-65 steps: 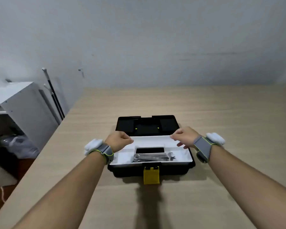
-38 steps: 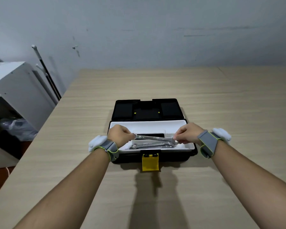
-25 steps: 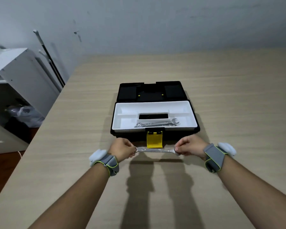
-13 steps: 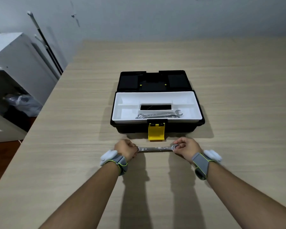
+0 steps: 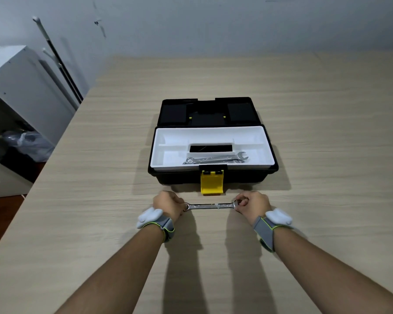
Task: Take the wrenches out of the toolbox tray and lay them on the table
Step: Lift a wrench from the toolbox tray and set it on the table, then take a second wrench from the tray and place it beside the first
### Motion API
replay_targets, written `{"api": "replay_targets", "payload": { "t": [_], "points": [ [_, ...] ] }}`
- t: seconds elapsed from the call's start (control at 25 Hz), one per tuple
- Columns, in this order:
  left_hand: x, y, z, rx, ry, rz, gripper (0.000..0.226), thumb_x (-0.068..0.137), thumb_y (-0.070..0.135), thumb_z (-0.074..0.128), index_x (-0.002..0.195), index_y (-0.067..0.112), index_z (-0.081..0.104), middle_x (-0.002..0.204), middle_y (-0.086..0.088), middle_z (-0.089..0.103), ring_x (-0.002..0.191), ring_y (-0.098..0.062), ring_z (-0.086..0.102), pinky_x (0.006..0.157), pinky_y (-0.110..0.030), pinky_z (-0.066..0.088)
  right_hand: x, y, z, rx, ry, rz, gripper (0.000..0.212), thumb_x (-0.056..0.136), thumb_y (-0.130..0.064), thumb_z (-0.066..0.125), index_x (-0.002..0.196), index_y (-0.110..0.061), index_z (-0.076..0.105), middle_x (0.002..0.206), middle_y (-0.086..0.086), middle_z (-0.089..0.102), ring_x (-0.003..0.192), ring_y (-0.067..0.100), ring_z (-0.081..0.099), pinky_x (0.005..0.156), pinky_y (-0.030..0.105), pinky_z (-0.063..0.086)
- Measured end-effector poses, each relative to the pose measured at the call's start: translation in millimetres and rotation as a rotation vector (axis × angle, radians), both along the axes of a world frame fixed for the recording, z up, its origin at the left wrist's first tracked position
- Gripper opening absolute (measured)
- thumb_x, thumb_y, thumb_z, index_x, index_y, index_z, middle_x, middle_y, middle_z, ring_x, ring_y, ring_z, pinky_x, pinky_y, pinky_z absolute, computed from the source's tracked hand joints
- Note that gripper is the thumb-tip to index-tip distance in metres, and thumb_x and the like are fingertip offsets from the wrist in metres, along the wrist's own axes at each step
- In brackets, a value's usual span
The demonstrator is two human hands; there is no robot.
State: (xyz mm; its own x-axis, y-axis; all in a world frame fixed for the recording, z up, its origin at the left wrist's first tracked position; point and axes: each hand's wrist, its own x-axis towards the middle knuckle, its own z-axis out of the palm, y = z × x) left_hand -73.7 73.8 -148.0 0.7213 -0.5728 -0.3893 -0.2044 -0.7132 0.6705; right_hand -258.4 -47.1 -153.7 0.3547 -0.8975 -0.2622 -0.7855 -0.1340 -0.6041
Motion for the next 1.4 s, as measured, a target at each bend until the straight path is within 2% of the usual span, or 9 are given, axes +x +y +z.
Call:
{"api": "replay_targets", "payload": {
  "t": [0.16, 0.28, 0.36, 0.52, 0.72, 0.92, 1.08, 1.28, 1.4],
  "points": [
    [-3.0, 0.4, 10.7, 0.035, -0.124, -0.062, 0.015, 0.071, 0.021, 0.072, 0.069, 0.006, 0.073, 0.077, -0.015, 0.075, 0.082, -0.032, 0.068, 0.073, -0.031, 0.055, 0.8, 1.0, 9.8, -0.056, 0.005, 0.016, 0.017, 0.073, -0.016, 0.071, 0.09, -0.012, 0.073, 0.065, -0.001, 0.059, 0.076, 0.02, 0.062, 0.071, 0.023, 0.047],
    [-1.8, -2.9, 35.6, -0.038, -0.213, -0.127, 0.016, 0.074, 0.026, 0.07, 0.061, 0.019, 0.063, 0.06, -0.002, 0.064, 0.069, -0.024, 0.062, 0.061, -0.024, 0.041, 5.3, -2.2, 36.4, -0.182, -0.103, -0.001, 0.008, 0.073, -0.023, 0.071, 0.071, -0.015, 0.069, 0.051, -0.009, 0.054, 0.06, 0.018, 0.058, 0.06, 0.024, 0.045],
    [5.6, -11.2, 56.1, -0.168, -0.273, -0.13, 0.024, 0.076, 0.025, 0.069, 0.057, 0.022, 0.055, 0.047, 0.007, 0.052, 0.055, -0.016, 0.052, 0.056, -0.023, 0.035, 9.9, -9.9, 57.1, -0.314, -0.187, -0.035, 0.019, 0.075, -0.024, 0.07, 0.06, -0.013, 0.064, 0.044, -0.008, 0.049, 0.052, 0.018, 0.051, 0.055, 0.022, 0.037],
    [29.2, -45.6, 95.6, -0.306, -0.401, -0.121, 0.014, 0.077, 0.025, 0.066, 0.066, 0.019, 0.062, 0.047, 0.006, 0.049, 0.056, -0.016, 0.051, 0.059, -0.024, 0.035, 23.8, -42.0, 97.1, -0.429, -0.289, -0.107, 0.021, 0.076, -0.019, 0.067, 0.059, -0.006, 0.064, 0.052, 0.007, 0.061, 0.055, 0.022, 0.053, 0.053, 0.023, 0.032],
    [50.9, -76.7, 90.9, -0.089, -0.354, -0.162, 0.015, 0.077, 0.019, 0.064, 0.078, 0.008, 0.073, 0.083, -0.013, 0.075, 0.086, -0.029, 0.068, 0.079, -0.031, 0.054, 44.0, -86.7, 104.4, -0.253, -0.08, 0.011, 0.014, 0.077, -0.015, 0.064, 0.086, -0.01, 0.073, 0.087, 0.011, 0.075, 0.085, 0.025, 0.065, 0.068, 0.022, 0.04],
    [56.3, -82.9, 66.9, 0.076, -0.308, -0.208, 0.026, 0.074, 0.03, 0.071, 0.074, 0.005, 0.076, 0.083, -0.015, 0.076, 0.084, -0.029, 0.069, 0.072, -0.032, 0.053, 48.1, -98.8, 94.7, -0.153, 0.261, 0.147, 0.03, 0.079, -0.024, 0.062, 0.096, -0.002, 0.072, 0.11, 0.014, 0.071, 0.103, 0.031, 0.063, 0.084, 0.03, 0.05],
    [56.2, -92.3, 64.6, 0.118, -0.254, -0.225, 0.03, 0.073, 0.036, 0.069, 0.064, 0.008, 0.072, 0.066, -0.01, 0.068, 0.07, -0.027, 0.064, 0.061, -0.03, 0.046, 51.2, -101.4, 92.2, -0.055, 0.267, 0.123, 0.033, 0.08, -0.023, 0.059, 0.097, 0.003, 0.071, 0.105, 0.018, 0.073, 0.099, 0.032, 0.066, 0.086, 0.034, 0.054],
    [54.4, -95.1, 61.7, 0.116, -0.235, -0.201, 0.031, 0.073, 0.033, 0.07, 0.072, 0.003, 0.076, 0.066, -0.011, 0.067, 0.064, -0.025, 0.057, 0.06, -0.026, 0.043, 51.3, -105.7, 86.5, 0.057, 0.163, 0.059, 0.033, 0.075, -0.014, 0.062, 0.098, 0.008, 0.07, 0.102, 0.025, 0.072, 0.091, 0.034, 0.068, 0.092, 0.044, 0.055],
    [54.4, -93.7, 67.7, 0.064, -0.237, -0.184, 0.024, 0.075, 0.028, 0.07, 0.069, 0.005, 0.073, 0.069, -0.01, 0.065, 0.068, -0.024, 0.057, 0.064, -0.027, 0.045, 47.1, -109.3, 87.4, 0.097, 0.041, -0.004, 0.026, 0.072, -0.008, 0.064, 0.09, 0.01, 0.071, 0.076, 0.021, 0.071, 0.071, 0.025, 0.058, 0.085, 0.041, 0.055]
  ]
}}
